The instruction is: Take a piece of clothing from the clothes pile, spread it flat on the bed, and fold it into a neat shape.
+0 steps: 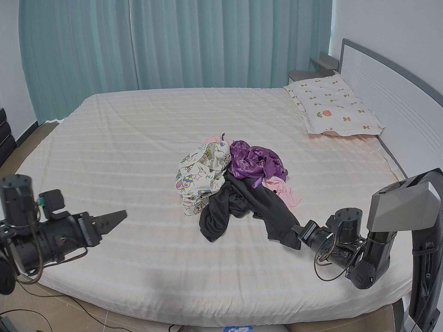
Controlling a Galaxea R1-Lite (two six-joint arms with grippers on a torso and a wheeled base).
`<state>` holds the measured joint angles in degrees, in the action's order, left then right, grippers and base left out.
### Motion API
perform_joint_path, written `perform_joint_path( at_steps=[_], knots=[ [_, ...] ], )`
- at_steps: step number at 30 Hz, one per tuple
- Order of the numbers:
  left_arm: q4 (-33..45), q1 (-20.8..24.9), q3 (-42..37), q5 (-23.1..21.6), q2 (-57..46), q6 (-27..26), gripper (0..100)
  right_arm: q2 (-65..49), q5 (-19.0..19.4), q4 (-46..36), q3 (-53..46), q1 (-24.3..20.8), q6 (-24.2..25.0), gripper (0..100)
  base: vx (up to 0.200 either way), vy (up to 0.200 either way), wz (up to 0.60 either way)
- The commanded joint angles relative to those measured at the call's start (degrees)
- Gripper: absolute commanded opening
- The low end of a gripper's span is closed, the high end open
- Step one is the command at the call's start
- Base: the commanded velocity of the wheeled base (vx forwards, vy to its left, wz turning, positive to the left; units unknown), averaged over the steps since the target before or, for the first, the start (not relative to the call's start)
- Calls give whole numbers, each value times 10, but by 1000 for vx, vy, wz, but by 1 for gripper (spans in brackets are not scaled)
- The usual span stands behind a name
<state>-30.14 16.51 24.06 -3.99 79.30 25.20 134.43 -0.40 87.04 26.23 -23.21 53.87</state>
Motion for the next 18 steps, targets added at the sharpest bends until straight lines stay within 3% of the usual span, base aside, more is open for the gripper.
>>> perform_joint_path(
  at_steps=[1, 8, 18],
  knots=[
    [-81, 86, 267, 12, 525, 131, 100, 10, 7, 30, -20, 5, 16, 0, 0, 0, 0],
    [6, 113, 401, 39, 590, 133, 100, 10, 6, 30, -23, 2, 15, 0, 0, 0, 0],
    [15, 136, 508, 72, 670, 165, 100, 11, 2, 30, -22, 1, 14, 0, 0, 0, 0]
  ],
)
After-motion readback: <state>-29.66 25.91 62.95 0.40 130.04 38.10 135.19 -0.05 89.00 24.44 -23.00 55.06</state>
